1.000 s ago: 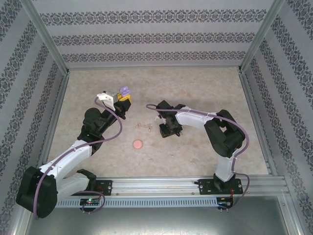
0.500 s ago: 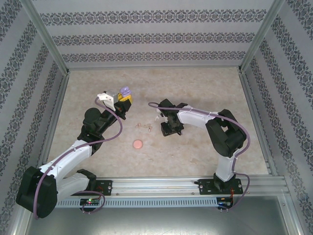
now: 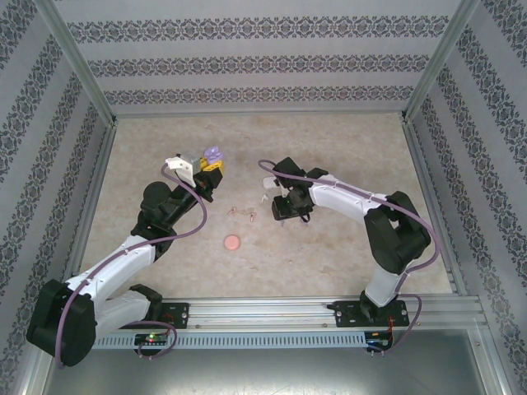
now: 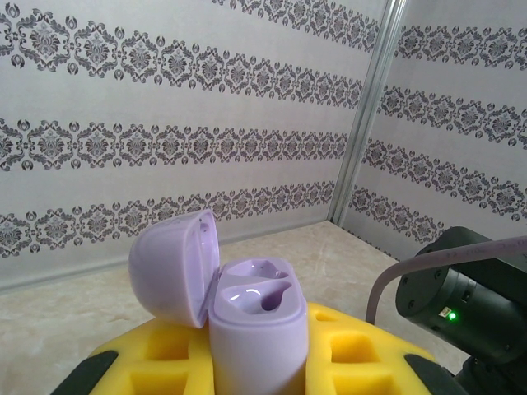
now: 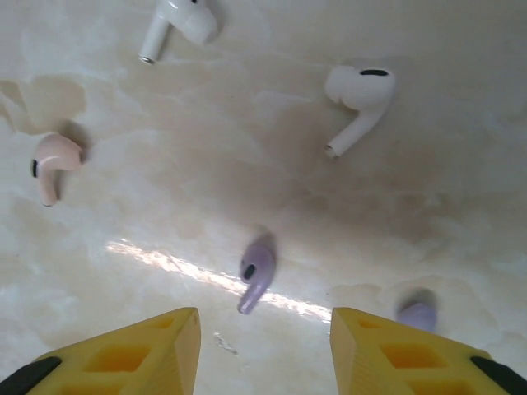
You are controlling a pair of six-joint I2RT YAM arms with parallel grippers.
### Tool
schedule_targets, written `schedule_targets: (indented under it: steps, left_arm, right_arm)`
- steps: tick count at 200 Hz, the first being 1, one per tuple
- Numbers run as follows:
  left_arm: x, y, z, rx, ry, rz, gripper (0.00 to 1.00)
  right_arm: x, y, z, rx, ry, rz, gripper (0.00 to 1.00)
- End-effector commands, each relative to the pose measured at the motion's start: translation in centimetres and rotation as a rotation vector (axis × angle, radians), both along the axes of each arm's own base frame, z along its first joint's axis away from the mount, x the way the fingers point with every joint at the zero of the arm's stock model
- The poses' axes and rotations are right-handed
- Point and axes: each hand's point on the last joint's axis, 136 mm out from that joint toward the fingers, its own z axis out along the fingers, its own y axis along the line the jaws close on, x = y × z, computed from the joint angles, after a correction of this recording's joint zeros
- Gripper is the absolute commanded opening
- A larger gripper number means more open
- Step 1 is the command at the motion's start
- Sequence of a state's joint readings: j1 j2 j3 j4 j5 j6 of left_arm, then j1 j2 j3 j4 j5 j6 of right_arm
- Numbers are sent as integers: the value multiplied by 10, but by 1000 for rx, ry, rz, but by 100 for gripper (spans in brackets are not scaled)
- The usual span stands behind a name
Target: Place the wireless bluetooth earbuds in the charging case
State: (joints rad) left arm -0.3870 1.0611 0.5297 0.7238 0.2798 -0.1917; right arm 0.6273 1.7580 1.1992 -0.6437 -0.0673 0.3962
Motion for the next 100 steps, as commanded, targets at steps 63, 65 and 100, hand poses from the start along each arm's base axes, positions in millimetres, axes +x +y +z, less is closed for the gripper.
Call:
schedule_targets:
  steps: [63,65,100]
  left_arm:
    - [-7,-8,18,5,-68,-31,0]
    - [-7,-8,17,6,-68,-30,0]
    - [-7,-6,11,11,-60,-19,0]
  right_arm:
    - [13,3,-4,-28,-19,-245,49]
    - [13,3,-4,-27,-19,-249,49]
    - [10,-2,-9,-9,-18,-317,48]
